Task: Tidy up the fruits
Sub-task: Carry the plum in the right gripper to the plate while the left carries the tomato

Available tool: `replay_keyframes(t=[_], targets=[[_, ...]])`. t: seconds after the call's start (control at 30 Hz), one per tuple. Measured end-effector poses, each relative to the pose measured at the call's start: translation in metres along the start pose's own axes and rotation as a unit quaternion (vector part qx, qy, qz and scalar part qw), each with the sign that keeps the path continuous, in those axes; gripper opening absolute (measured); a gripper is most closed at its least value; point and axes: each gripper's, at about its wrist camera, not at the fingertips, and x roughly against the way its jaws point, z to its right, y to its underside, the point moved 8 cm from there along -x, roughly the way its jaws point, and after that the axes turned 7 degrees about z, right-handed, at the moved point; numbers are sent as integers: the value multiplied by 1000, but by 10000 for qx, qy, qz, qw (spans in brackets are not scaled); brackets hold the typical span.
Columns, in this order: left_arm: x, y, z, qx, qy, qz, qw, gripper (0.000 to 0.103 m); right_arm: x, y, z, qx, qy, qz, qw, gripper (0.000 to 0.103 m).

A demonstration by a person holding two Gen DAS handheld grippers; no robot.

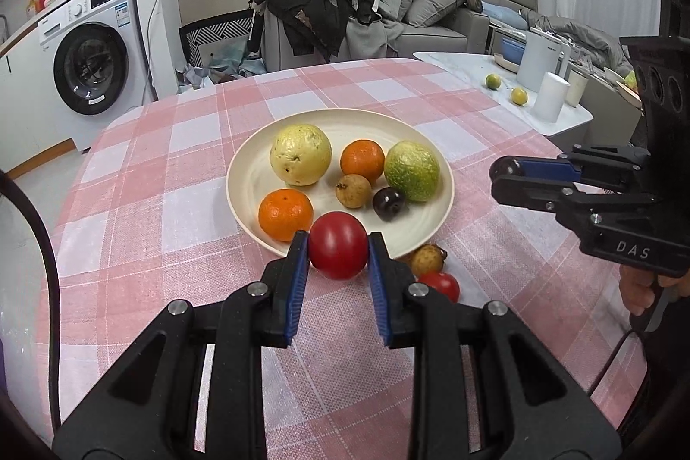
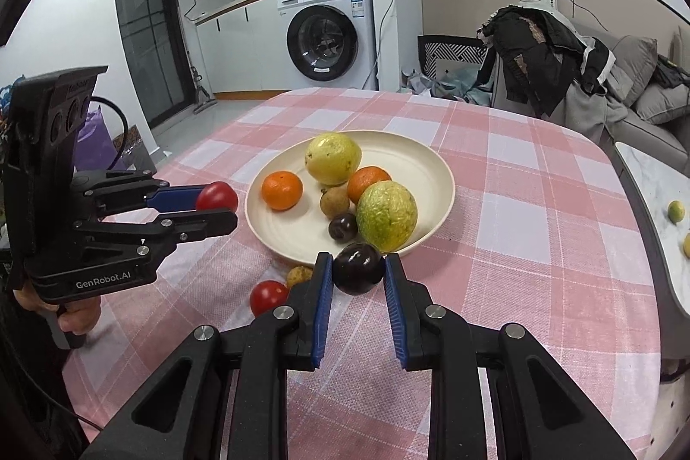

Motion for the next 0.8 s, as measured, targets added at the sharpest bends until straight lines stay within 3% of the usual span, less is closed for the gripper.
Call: replay_keyframes(t=[0.27, 0.47, 0.8], targets=[[-20, -10, -7, 180, -48, 50, 9998, 24, -3, -18, 16, -502, 64, 152, 9986, 24], [-37, -17, -8, 214, -35, 15, 9998, 24, -21, -32, 31, -479, 384, 111, 9981, 24], [-63, -24, -6, 191, -26, -62, 9998, 24, -53, -47, 47, -644, 526, -20, 9965, 25]])
